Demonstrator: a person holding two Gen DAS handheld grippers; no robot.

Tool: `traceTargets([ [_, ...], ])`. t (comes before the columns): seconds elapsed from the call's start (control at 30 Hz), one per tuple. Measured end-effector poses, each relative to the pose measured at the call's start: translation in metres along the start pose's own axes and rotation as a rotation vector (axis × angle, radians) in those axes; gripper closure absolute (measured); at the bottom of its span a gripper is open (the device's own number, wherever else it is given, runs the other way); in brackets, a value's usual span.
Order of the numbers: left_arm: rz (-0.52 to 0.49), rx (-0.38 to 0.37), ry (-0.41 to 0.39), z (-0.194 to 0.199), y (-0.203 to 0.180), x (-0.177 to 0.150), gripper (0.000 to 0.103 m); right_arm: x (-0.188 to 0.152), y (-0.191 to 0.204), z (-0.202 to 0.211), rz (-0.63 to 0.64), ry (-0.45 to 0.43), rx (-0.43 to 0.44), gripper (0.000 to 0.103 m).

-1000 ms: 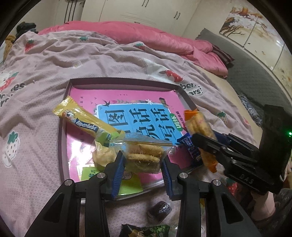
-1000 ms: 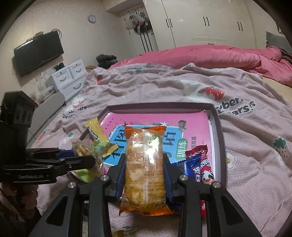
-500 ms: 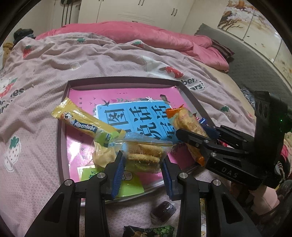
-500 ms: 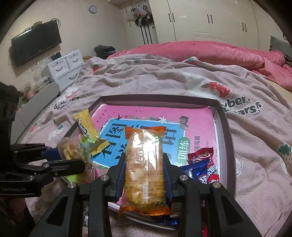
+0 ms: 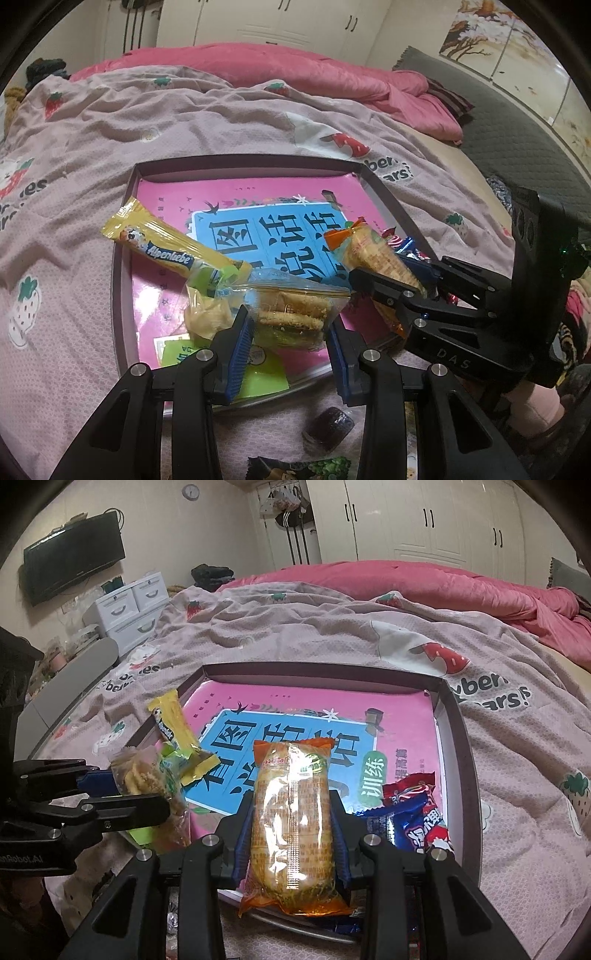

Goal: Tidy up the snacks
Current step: 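Carry the cookie packet over the tray with the left tool while the right tool carries the bread packet, then release the cookie packet into the tray with the left tool while the right tool releases the bread packet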

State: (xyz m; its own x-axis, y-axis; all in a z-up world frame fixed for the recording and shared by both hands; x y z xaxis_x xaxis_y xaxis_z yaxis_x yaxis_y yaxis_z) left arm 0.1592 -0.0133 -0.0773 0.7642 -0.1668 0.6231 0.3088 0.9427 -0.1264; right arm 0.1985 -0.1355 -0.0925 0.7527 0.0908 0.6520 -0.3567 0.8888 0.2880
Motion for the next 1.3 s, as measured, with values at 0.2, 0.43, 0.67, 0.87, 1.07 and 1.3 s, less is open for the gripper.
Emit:
traceTargets([
  [0.2,-0.002,-0.002,0.002,0.0,-0.001,0.0,0.063,0.0,0.001,0.001,0.001,0.002,0.003,0.065],
  [0.43,0.006,-0.005,0.002,0.0,-0.001,-0.001,0.062,0.0,0.003,0.003,0.011,0.0,0.001,0.06],
  [0.67,0.019,-0.008,0.01,-0.001,0.001,-0.001,0.058,0.002,0.0,0.012,0.006,-0.023,-0.002,0.059],
  [0.87,0.018,0.002,0.013,0.0,0.001,-0.001,0.048,0.003,-0.003,0.017,-0.006,-0.033,-0.002,0.058],
  [1.07,0.017,0.015,0.002,0.005,0.004,0.001,0.045,0.003,-0.003,0.019,-0.006,-0.039,-0.002,0.058],
  [1.3,0.036,0.072,-0.002,0.008,0.017,0.001,0.04,0.004,-0.005,0.024,-0.016,-0.048,-0.003,0.058],
])
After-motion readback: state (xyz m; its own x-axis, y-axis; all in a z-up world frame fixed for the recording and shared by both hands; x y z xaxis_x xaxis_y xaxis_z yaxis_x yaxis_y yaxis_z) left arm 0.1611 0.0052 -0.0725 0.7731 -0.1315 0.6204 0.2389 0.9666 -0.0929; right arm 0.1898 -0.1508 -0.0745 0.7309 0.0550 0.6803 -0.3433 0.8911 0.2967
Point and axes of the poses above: each gripper's, at about its wrist camera, not at the fingertips, and z roughly against the way its jaws point, y to its left, x to its top, the point moved 4 cm from there along -z, roughly the way its jaws point, and after that the axes turned 13 degrees about -z, right-handed, at the moved point
